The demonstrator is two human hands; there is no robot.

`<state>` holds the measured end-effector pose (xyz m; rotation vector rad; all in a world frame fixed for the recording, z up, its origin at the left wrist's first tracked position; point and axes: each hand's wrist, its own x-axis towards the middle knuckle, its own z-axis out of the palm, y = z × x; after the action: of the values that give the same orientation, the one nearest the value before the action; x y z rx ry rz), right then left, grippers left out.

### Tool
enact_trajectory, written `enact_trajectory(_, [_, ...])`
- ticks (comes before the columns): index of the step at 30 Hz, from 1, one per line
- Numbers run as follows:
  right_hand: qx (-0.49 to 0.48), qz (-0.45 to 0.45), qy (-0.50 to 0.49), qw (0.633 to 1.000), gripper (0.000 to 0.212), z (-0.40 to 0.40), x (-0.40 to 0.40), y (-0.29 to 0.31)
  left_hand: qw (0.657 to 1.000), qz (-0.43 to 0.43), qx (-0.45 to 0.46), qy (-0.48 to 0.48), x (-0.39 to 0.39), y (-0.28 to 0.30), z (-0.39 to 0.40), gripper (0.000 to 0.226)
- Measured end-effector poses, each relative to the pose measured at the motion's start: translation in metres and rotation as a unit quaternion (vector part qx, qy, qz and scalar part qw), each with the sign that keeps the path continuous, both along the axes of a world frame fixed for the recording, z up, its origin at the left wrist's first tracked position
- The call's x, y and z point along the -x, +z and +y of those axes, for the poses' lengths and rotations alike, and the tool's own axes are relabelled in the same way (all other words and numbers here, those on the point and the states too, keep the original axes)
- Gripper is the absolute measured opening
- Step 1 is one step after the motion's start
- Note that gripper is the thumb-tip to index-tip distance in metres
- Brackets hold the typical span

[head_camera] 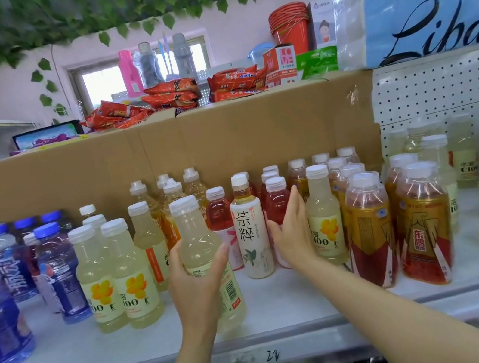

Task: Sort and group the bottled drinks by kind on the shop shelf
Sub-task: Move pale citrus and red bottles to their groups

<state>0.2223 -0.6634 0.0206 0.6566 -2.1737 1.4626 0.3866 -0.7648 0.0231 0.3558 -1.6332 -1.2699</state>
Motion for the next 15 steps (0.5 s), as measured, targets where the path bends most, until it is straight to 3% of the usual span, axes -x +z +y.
enact_trajectory(8, [-0.098, 0.179, -0.045, 0.978, 0.072, 0.013, -0.007, 0.005, 0.999, -0.005, 0.003, -0.035, 0.006, 0.001, 0.009, 0.07])
enact_trajectory(15, [-0.165, 0.307, -0.087, 0.933, 0.055, 0.04, -0.007, -0.002, 0.996, -0.013, 0.029, -0.081, 0.027, -0.004, 0.028, 0.063])
